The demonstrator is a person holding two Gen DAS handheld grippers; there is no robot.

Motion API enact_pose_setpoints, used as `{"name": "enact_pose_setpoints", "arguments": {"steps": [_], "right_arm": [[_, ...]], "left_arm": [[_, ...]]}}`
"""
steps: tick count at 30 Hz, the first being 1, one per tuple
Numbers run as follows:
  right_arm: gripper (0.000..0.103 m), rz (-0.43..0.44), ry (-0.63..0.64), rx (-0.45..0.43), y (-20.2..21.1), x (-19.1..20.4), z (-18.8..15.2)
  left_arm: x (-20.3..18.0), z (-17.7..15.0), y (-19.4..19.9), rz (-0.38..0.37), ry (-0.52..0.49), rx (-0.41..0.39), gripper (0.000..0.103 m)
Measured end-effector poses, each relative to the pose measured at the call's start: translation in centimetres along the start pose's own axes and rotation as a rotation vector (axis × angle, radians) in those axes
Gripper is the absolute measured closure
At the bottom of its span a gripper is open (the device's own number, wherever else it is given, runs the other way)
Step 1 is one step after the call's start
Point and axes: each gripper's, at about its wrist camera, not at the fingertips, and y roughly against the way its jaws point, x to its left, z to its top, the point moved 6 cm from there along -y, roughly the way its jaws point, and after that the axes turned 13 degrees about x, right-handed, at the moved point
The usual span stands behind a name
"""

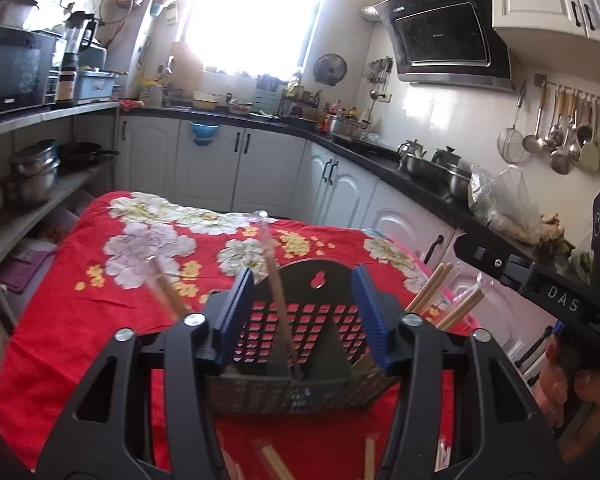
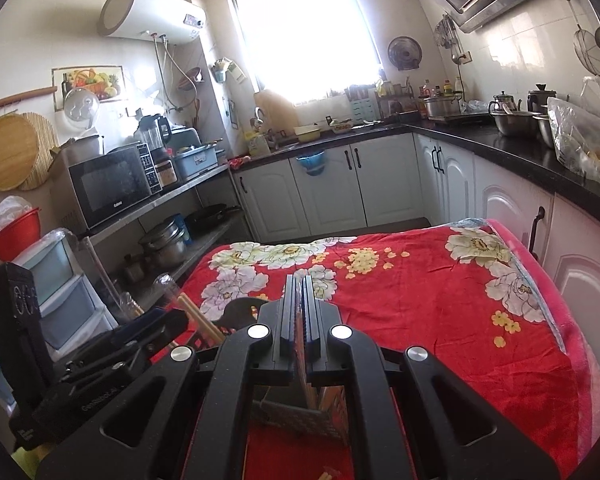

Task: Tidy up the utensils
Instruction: 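Open the left tool to drop its chopstick into the caddy while the right tool releases its own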

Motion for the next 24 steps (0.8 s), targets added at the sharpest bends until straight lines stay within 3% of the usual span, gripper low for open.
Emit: {"name": "enact_pose_setpoints", "arguments": {"steps": [6, 8, 24], "right_arm": [[0.084, -0.001, 0.004, 0.031, 0.5, 0.4, -1.0], [0.072, 0.015, -0.003, 0.04, 0.8, 0.6, -1.3], [0.051, 0.022, 0.061, 0.018, 4.4, 4.1, -4.5]], "left_arm": [[0.3, -0.7, 2.5, -0.017, 0.018, -0.013, 0.043], [0.5, -1.1, 3.0, -0.013, 0.024, -0.011, 0.042], [1.9, -4.7, 6.4, -0.018, 0.075, -0.006, 0.012]]}}
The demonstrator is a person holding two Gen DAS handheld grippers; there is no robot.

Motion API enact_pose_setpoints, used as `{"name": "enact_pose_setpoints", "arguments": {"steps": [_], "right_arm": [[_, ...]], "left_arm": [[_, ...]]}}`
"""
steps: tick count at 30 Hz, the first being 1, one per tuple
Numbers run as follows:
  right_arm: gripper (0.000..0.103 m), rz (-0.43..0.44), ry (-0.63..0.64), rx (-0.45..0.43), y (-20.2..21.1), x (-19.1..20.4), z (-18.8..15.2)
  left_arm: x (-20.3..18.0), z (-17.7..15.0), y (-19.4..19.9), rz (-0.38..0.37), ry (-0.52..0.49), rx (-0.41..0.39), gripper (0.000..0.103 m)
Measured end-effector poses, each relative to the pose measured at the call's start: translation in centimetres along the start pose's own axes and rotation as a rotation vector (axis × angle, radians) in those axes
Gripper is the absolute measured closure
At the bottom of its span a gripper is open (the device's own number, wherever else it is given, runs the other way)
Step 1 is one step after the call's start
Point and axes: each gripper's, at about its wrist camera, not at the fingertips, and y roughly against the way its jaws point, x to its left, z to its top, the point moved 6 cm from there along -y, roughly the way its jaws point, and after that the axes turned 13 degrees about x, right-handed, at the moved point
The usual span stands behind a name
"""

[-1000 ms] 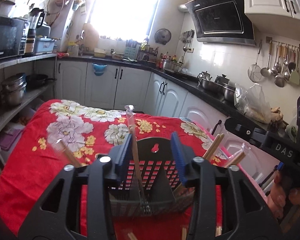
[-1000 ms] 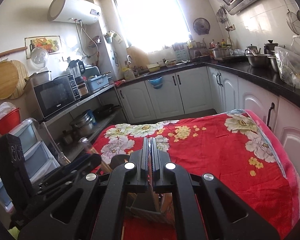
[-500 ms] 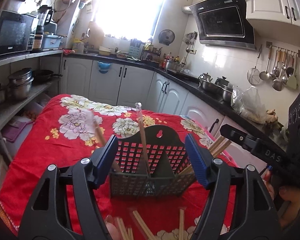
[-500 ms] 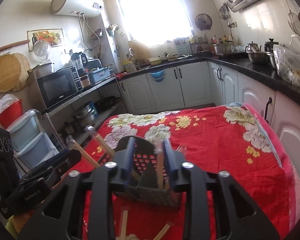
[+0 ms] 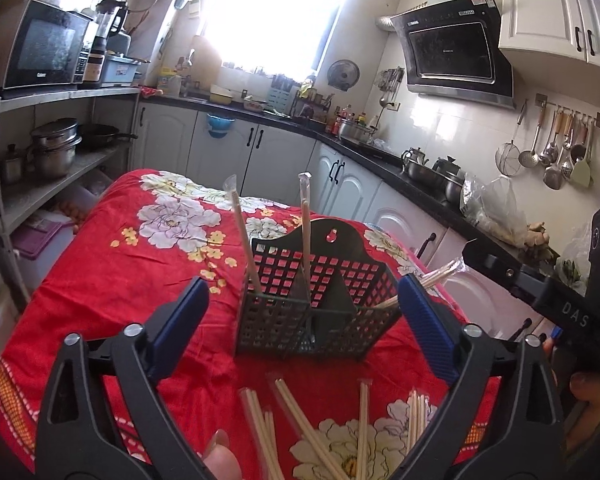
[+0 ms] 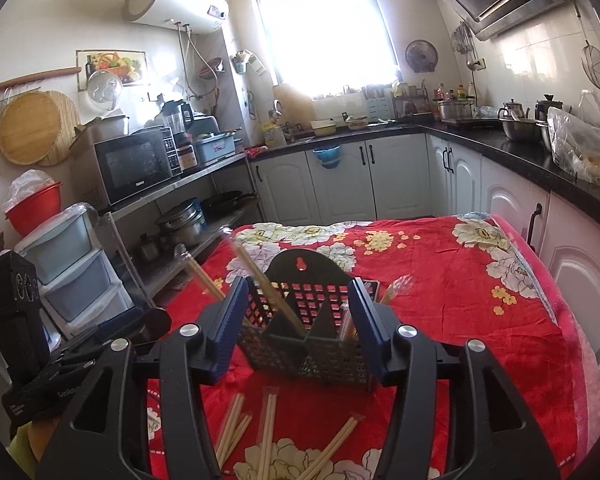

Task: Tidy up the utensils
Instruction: 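Open the left tool to drop its chopstick into the caddy while the right tool releases its own, then move both tools back down toward the loose wooden chopsticks on the table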

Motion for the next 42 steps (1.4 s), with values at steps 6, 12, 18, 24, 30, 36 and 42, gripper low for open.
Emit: {"name": "enact_pose_setpoints", "arguments": {"steps": [6, 12, 18, 24, 30, 36, 42], "right_arm": [[0.047, 0.001, 0.012, 0.004, 0.5, 0.6, -0.8], [0.041, -0.008, 0.035, 0.016, 0.7, 1.1, -2.1], [0.04, -0.017, 0.045, 0.057, -0.1, 1.1, -4.0], [0.039, -0.023, 0.038, 0.099, -0.8, 0.8, -6.0], [0.039, -0.032, 0.024, 0.13, -1.4, 0.2, -7.5], [0.039, -0.044, 0.003, 0.17, -2.1, -0.6, -9.0], [0.039, -0.054, 0.003, 0.206, -2.7, -1.0, -10.4]], "left_arm": [[0.6, -1.3, 0.4, -0.001, 0.002, 0.02, 0.011], [1.6, -2.6, 0.6, 0.012, 0.016, 0.045, 0.011], [3.2, -3.7, 0.6, 0.029, 0.046, 0.065, 0.011], [4.0, -4.6, 0.8, 0.035, 0.054, 0.078, 0.011], [4.4, -5.3, 0.6, 0.032, 0.065, 0.097, 0.011], [4.6, -6.0, 0.3, 0.016, 0.072, 0.119, 0.011], [4.8, -7.0, -0.6, 0.013, 0.081, 0.161, 0.011]]}}
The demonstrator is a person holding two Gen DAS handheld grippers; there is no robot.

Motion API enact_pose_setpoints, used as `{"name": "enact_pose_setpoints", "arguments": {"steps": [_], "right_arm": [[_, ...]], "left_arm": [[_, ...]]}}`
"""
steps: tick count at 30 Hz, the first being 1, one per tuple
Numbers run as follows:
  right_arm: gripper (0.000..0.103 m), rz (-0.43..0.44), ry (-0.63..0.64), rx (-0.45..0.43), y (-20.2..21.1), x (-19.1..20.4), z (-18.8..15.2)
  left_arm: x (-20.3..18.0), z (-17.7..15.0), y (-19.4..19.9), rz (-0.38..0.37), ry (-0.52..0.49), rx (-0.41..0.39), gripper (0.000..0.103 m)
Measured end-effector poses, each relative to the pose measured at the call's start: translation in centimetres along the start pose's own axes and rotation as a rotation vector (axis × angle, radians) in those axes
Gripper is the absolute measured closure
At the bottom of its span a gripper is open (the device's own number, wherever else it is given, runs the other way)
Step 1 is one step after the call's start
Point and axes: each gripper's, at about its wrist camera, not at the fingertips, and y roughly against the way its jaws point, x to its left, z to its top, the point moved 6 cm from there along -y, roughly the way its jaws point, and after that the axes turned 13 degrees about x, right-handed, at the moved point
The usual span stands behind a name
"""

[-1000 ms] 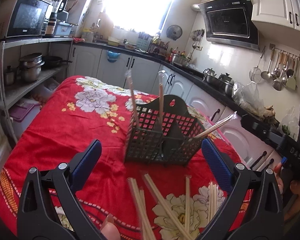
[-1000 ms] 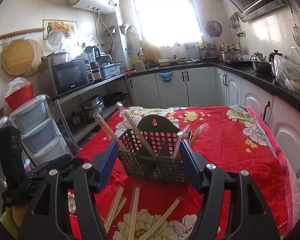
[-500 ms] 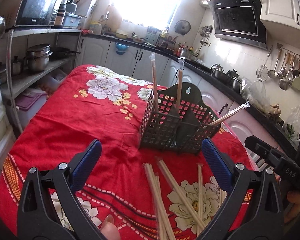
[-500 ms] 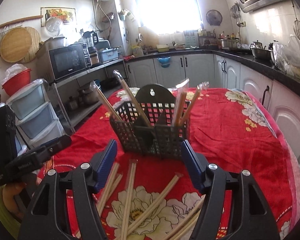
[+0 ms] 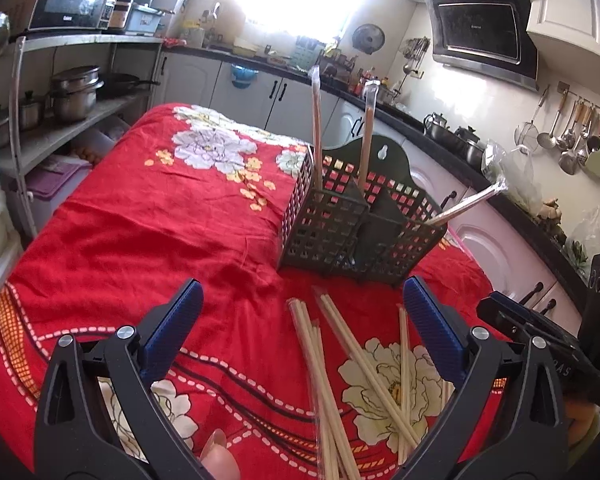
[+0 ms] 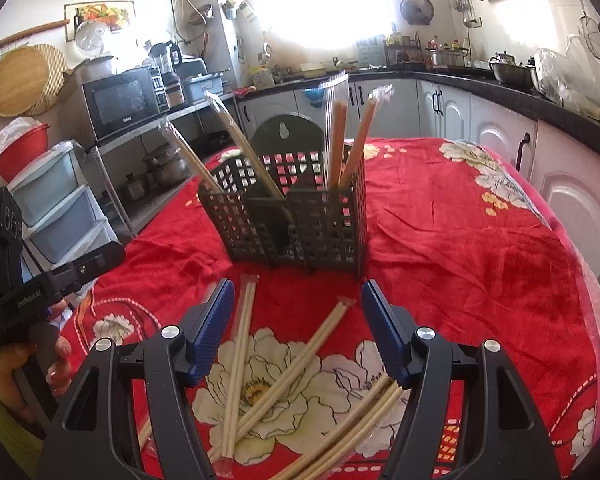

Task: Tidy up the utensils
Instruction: 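Move both tools back down toward the loose wooden chopsticks on the table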

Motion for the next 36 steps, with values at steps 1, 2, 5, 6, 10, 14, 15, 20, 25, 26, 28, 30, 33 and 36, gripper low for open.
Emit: {"name": "enact_pose_setpoints", "arguments": {"steps": [1, 2, 5, 6, 10, 14, 15, 20, 25, 26, 28, 30, 33, 36], "right_arm": [[0.039, 0.0, 0.004, 0.005, -0.2, 0.1, -0.2], [0.039, -0.002, 0.009, 0.015, -0.4, 0.1, -0.4], [0.039, 0.002, 0.011, 0.031, -0.9, 0.2, -0.9], [0.039, 0.002, 0.01, 0.037, -1.1, 0.2, -1.1], [0.039, 0.003, 0.005, 0.057, -1.6, 0.0, -1.6], [0.039, 0.001, -0.005, 0.084, -2.3, -0.3, -1.9], [0.039, 0.001, -0.006, 0.088, -2.5, -0.4, -2.0], [0.039, 0.005, -0.012, 0.116, -3.4, -0.6, -2.3], [0.04, 0.01, -0.011, 0.139, -4.2, -0.5, -2.6], [0.04, 0.01, -0.01, 0.144, -4.4, -0.5, -2.6], [0.04, 0.012, -0.01, 0.154, -4.7, -0.5, -2.7], [0.04, 0.012, -0.008, 0.171, -5.1, -0.5, -2.8], [0.04, 0.007, -0.012, 0.2, -6.2, -0.7, -2.6], [0.044, 0.004, -0.026, 0.23, -7.3, -1.1, -2.3]], "left_arm": [[0.1, -0.1, -0.2, 0.001, 0.0, 0.007, 0.011], [0.2, -0.3, -0.4, 0.004, 0.001, 0.015, 0.011], [0.2, -0.6, -1.2, -0.007, 0.008, 0.043, 0.011], [0.3, -0.8, -1.5, -0.013, 0.008, 0.056, 0.011], [0.0, -1.4, -2.4, -0.031, 0.008, 0.088, 0.014], [0.1, -1.8, -3.4, -0.04, 0.013, 0.121, 0.021], [0.0, -2.0, -3.7, -0.044, 0.012, 0.131, 0.023], [0.2, -2.7, -5.0, -0.056, 0.02, 0.177, 0.036], [0.1, -3.2, -5.8, -0.063, 0.024, 0.212, 0.042], [0.1, -3.3, -6.0, -0.065, 0.023, 0.219, 0.042], [0.0, -3.4, -6.5, -0.07, 0.02, 0.236, 0.044], [0.1, -3.3, -7.2, -0.069, 0.017, 0.258, 0.047], [-0.1, -3.1, -8.3, -0.067, 0.012, 0.302, 0.052], [0.0, -2.6, -9.5, -0.066, 0.012, 0.339, 0.056]]}}
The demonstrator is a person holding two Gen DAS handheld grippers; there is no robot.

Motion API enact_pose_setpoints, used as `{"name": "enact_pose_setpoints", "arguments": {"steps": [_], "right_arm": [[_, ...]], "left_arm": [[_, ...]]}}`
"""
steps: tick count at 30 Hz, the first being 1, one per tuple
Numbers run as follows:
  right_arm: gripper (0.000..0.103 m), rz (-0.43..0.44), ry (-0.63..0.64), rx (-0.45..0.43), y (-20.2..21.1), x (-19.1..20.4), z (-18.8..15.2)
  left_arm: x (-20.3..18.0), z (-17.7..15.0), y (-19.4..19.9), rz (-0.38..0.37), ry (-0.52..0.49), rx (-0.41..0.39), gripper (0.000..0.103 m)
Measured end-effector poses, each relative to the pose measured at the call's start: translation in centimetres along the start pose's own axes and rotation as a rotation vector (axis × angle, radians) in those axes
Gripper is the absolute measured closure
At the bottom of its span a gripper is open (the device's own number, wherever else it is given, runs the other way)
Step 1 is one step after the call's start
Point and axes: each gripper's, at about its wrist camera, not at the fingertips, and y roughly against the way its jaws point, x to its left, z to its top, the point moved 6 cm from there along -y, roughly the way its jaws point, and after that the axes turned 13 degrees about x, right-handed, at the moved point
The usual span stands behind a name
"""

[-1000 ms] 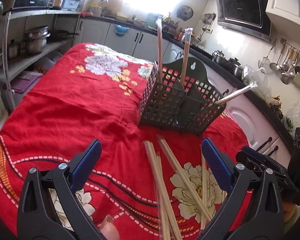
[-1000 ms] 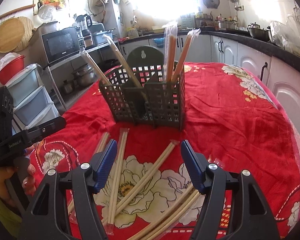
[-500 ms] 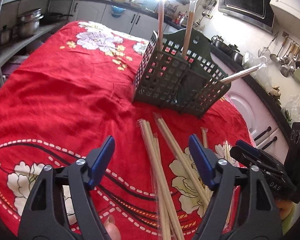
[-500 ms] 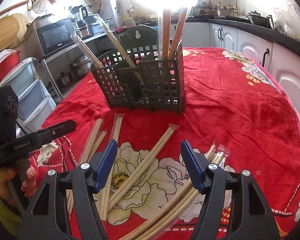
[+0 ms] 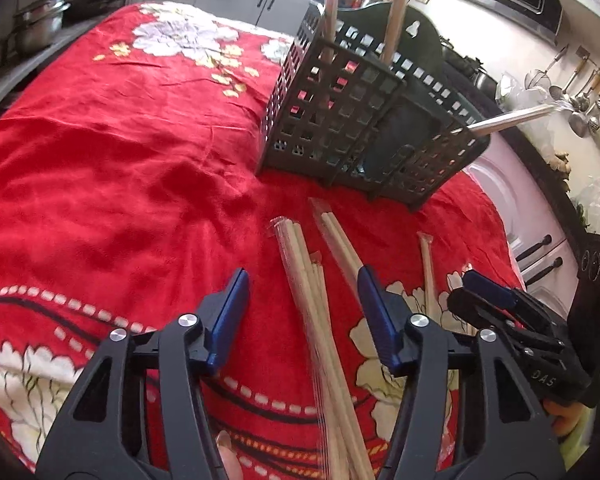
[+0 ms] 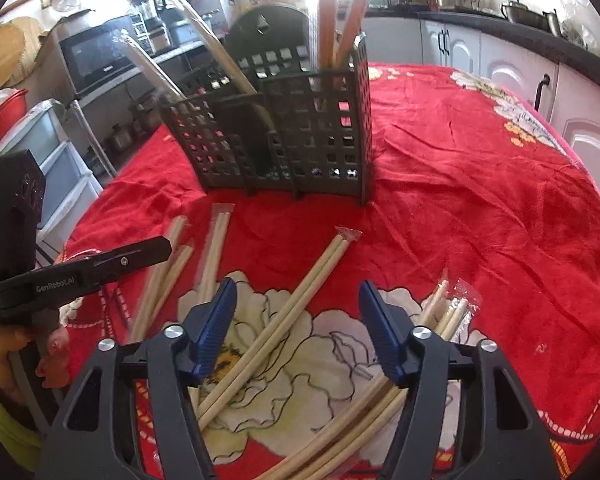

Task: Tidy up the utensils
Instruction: 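Move both tools back down toward the loose wooden chopsticks on the table, then close the left tool on a wooden chopstick while the right tool grasps another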

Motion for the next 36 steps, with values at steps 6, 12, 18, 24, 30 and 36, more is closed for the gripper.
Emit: {"name": "enact_pose_setpoints", "arguments": {"steps": [6, 12, 18, 24, 30, 36], "right_arm": [[0.049, -0.014, -0.037, 0.05, -2.4, -1.0, 1.6], [0.057, -0.011, -0.077, 0.084, -4.0, -1.9, 3.0], [0.077, -0.039, -0.085, 0.087, -4.8, -2.2, 3.9], [0.091, -0.02, -0.091, 0.046, -4.3, -2.3, 3.8], [0.094, 0.03, -0.079, -0.022, -2.4, -1.7, 4.1], [0.095, 0.055, -0.071, -0.067, -0.7, -1.0, 3.9]], "left_arm": [[0.2, 1.5, -1.3, 0.015, 0.003, 0.031, 0.059], [0.5, 2.5, -1.8, 0.031, 0.011, 0.038, 0.068], [1.1, 2.8, -2.0, 0.041, 0.027, 0.035, 0.081], [1.4, 2.6, -1.7, 0.015, 0.04, 0.025, 0.09], [1.8, 2.1, 0.0, -0.024, 0.049, -0.018, 0.093], [2.1, 1.8, 1.4, -0.036, 0.067, -0.059, 0.095]]}}
